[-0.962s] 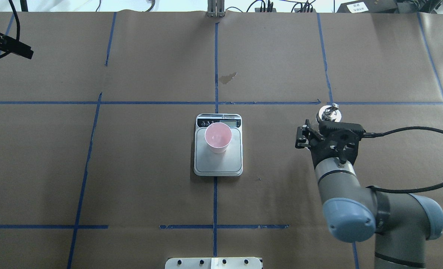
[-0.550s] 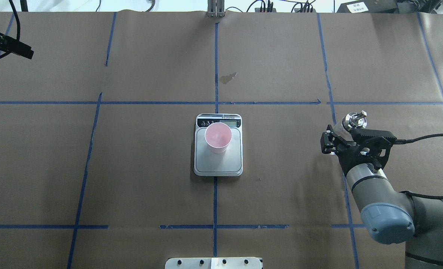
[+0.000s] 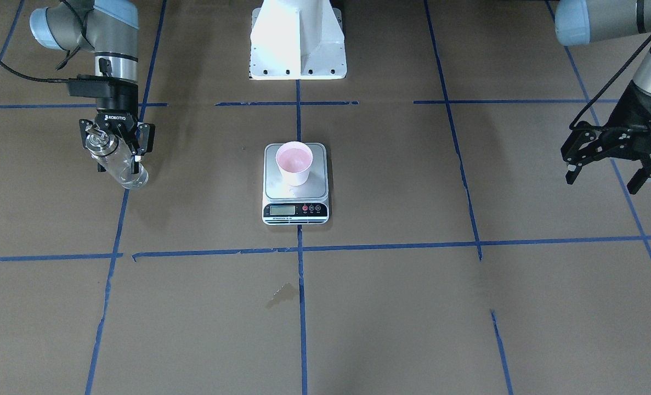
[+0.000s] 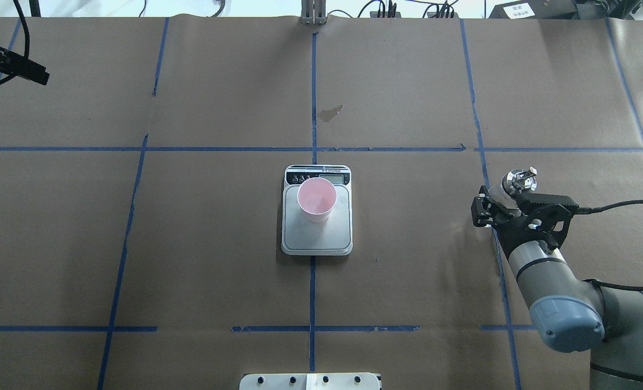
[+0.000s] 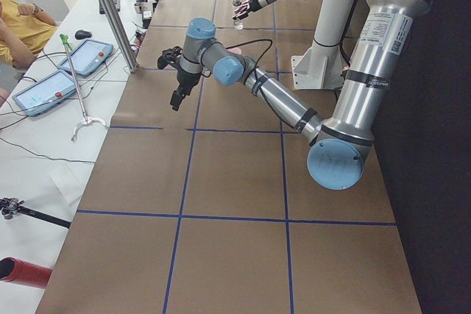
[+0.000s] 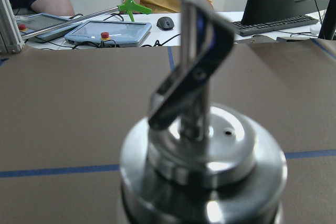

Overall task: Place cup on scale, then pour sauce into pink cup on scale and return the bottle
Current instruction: 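Lower the bottle onto the table at its original spot with the right gripper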

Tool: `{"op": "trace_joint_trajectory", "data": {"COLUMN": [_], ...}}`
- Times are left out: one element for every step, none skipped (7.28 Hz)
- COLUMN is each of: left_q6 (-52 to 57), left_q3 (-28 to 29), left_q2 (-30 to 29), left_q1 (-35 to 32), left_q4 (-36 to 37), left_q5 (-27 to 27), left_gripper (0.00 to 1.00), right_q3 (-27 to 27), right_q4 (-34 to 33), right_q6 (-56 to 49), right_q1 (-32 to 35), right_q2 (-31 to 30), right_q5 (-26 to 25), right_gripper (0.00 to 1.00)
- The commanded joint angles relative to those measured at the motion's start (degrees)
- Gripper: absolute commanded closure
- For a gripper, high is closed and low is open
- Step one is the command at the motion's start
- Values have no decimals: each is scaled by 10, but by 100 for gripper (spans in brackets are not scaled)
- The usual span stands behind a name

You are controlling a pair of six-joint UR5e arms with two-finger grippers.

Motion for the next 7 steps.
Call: {"op": "trace_joint_trajectory", "data": {"left_q6": [0,0,0,0,0,0,0], "left_q3": [0,-1,-1,-1,-3,-5,-5], "left_q2": [0,1,0,1,1,1,1], "left_q1": [-1,-1,-1,-1,-1,-1,-1], "left_q4": [-1,0,0,0,0,0,0], "left_q5": [0,0,0,0,0,0,0], "left_gripper": [1,1,1,1,1,1,1], "right_q3": [-7,-7,-10,-15,-16,-18,-17], "right_q4": [1,1,1,1,1,2,3], "right_q6": [-1,-1,-1,-1,0,0,0], "right_q1": [1,0,-1,-1,-1,-1,-1], "right_q2": [0,3,4,4,3,3,4], "right_q5": [0,0,0,0,1,15,16], "right_gripper": [100,100,100,100,98,97,93]}}
